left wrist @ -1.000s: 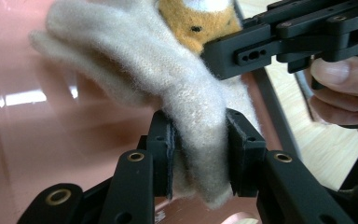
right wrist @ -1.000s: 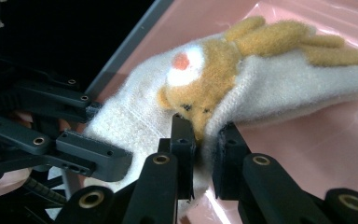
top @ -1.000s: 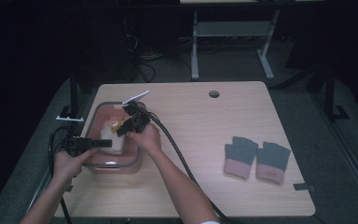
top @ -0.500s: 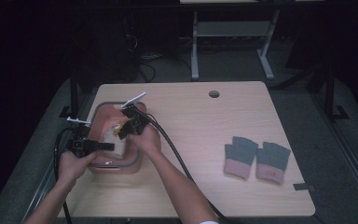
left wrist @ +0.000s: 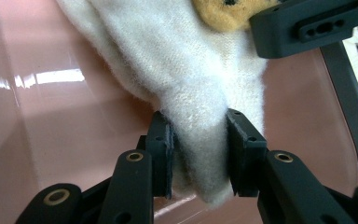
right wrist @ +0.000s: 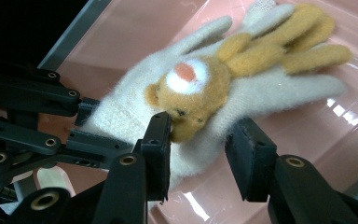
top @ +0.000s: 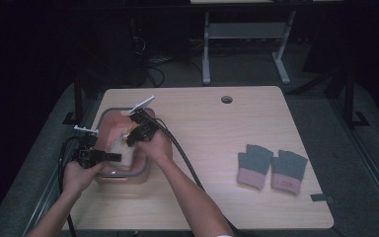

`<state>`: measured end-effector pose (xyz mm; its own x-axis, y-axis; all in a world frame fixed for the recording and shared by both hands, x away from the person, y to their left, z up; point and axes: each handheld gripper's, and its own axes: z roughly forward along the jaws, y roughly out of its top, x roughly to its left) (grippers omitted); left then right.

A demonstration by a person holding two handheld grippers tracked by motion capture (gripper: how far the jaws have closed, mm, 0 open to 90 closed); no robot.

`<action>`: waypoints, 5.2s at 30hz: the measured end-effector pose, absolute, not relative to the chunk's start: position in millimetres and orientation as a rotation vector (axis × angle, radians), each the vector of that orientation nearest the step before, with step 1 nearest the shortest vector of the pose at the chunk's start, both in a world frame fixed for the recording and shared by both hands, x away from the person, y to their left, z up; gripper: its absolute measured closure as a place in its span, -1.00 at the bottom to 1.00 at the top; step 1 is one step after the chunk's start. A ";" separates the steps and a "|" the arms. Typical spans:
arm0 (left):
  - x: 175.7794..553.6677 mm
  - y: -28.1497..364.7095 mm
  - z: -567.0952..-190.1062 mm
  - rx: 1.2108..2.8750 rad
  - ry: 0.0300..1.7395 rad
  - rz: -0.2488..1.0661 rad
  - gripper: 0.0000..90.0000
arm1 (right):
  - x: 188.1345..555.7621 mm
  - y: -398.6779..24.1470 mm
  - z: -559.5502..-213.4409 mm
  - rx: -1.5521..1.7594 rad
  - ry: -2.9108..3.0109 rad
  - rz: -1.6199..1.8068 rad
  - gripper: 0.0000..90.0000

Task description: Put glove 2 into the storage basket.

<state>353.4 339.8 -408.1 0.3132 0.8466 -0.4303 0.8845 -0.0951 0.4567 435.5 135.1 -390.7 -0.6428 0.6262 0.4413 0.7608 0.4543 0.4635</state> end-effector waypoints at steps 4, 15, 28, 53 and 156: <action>352.8 339.3 -409.1 1.925 1.544 -0.073 0.45 | 435.0 133.3 -388.0 -1.215 -2.515 -0.959 0.30; 351.4 343.5 -403.6 1.915 1.550 -0.049 0.18 | 434.3 127.4 -380.7 -1.238 -2.517 -1.007 0.23; 356.0 337.4 -389.1 1.992 1.519 0.011 0.40 | 429.3 113.6 -371.6 -1.214 -2.488 -1.070 0.23; 355.8 327.4 -370.1 1.958 1.428 0.099 0.24 | 422.5 83.6 -356.1 -1.210 -2.456 -1.157 0.19; 325.1 114.2 -352.1 2.026 0.880 0.001 -0.37 | 350.7 -193.0 -369.8 -1.660 -2.462 -1.123 -0.25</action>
<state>325.1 114.2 -352.1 0.7468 0.5835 -0.3191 0.5826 -0.3426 0.7370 350.7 -193.0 -369.8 -0.4526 0.8224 0.3446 0.7994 0.2031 0.5654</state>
